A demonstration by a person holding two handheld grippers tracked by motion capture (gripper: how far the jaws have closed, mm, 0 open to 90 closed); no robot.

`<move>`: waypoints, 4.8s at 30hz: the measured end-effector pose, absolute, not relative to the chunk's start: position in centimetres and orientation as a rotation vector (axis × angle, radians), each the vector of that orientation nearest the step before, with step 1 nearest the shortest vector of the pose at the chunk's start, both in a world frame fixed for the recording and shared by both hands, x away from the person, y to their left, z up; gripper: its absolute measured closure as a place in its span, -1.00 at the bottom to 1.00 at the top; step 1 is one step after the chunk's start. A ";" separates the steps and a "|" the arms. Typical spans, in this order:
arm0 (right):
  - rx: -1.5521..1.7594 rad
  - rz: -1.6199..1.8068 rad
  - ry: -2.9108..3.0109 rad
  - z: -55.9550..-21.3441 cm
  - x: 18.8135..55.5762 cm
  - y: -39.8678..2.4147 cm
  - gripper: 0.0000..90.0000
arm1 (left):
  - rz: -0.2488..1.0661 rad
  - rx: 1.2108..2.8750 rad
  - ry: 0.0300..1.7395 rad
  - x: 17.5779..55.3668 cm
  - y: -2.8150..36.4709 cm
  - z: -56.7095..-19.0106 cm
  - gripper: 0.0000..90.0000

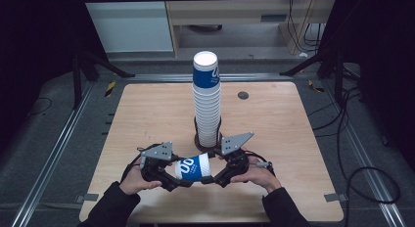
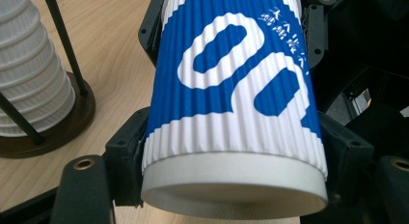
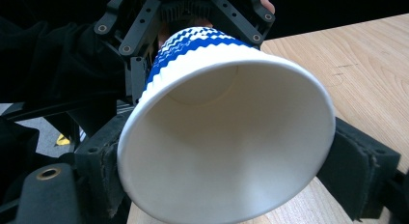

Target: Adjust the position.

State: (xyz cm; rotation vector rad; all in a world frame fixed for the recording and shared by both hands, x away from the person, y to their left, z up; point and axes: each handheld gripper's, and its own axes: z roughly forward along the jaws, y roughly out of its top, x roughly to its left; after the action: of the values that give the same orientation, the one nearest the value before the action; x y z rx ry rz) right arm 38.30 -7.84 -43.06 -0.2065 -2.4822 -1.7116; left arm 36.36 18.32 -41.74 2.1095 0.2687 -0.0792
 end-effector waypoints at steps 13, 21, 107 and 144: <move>-0.252 -1.700 -2.602 -42.0 38.7 -9.3 -0.64 | 0.005 2.181 0.352 36.8 19.3 -41.7 -0.66; -0.221 -1.524 -2.765 -42.2 38.9 -8.3 -0.65 | 0.066 2.298 0.381 37.1 19.1 -42.3 -0.70; -0.430 -1.869 -2.405 -41.3 38.9 -5.5 -0.77 | 0.226 2.063 0.353 35.8 18.1 -41.3 -0.41; -0.599 -1.972 -2.524 -38.9 38.7 -11.3 -0.57 | 0.254 2.123 0.535 37.2 19.8 -42.6 -0.60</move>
State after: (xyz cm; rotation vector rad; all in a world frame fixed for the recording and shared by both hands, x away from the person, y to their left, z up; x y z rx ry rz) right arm 38.71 -11.33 -38.88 -0.5989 -2.5244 -1.9723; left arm 37.16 19.79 -42.60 2.1231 0.5349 0.2541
